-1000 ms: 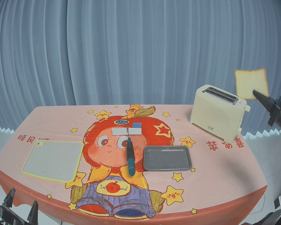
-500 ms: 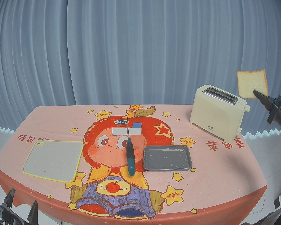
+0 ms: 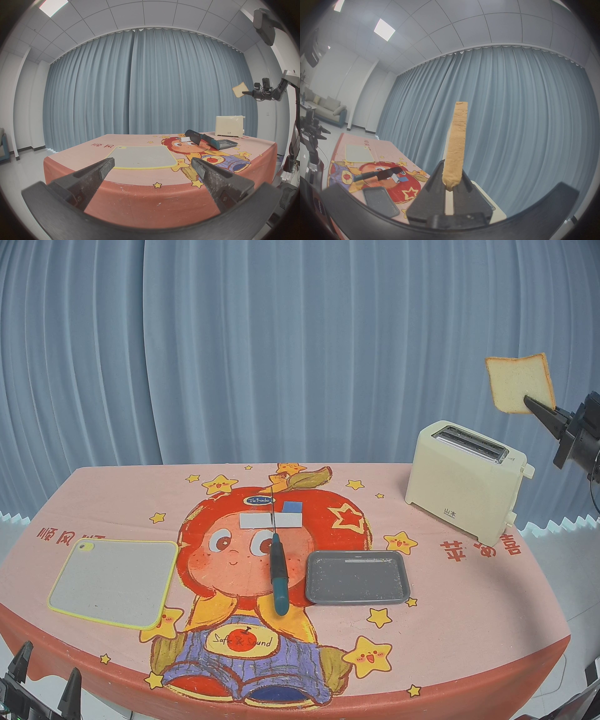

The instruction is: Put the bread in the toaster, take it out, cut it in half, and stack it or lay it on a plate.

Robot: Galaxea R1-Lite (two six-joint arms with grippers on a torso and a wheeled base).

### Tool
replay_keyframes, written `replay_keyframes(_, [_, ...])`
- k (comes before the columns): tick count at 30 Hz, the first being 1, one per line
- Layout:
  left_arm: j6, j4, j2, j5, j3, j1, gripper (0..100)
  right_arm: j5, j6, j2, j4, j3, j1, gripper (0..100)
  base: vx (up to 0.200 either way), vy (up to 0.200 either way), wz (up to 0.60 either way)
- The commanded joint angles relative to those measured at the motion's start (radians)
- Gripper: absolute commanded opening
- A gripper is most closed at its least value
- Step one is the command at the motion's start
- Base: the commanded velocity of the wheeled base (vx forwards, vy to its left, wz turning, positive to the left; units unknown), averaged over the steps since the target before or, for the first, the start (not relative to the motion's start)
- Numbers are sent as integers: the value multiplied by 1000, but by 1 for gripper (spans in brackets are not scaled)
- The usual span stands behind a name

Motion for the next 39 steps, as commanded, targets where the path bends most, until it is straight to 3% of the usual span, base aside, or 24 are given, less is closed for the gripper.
replay_keyframes(1, [-1,0,1,0,18,0,100,0,-13,92,-5,-14,-21,0,0,0,0])
replay_keyframes(18, [-1,0,0,0,18,0,100,-5,-17,139,-10,-10,-45,0,0,0,0])
replay_keyframes(30, [0,0,1,0,18,0,100,1,-31,265,1,-162,-65,0,0,0,0])
replay_keyframes(33, [-1,0,1,0,18,0,100,1,-63,310,3,-220,-68,0,0,0,0])
replay_keyframes(39, [0,0,1,0,18,0,100,6,-98,343,4,-197,-81,0,0,0,0])
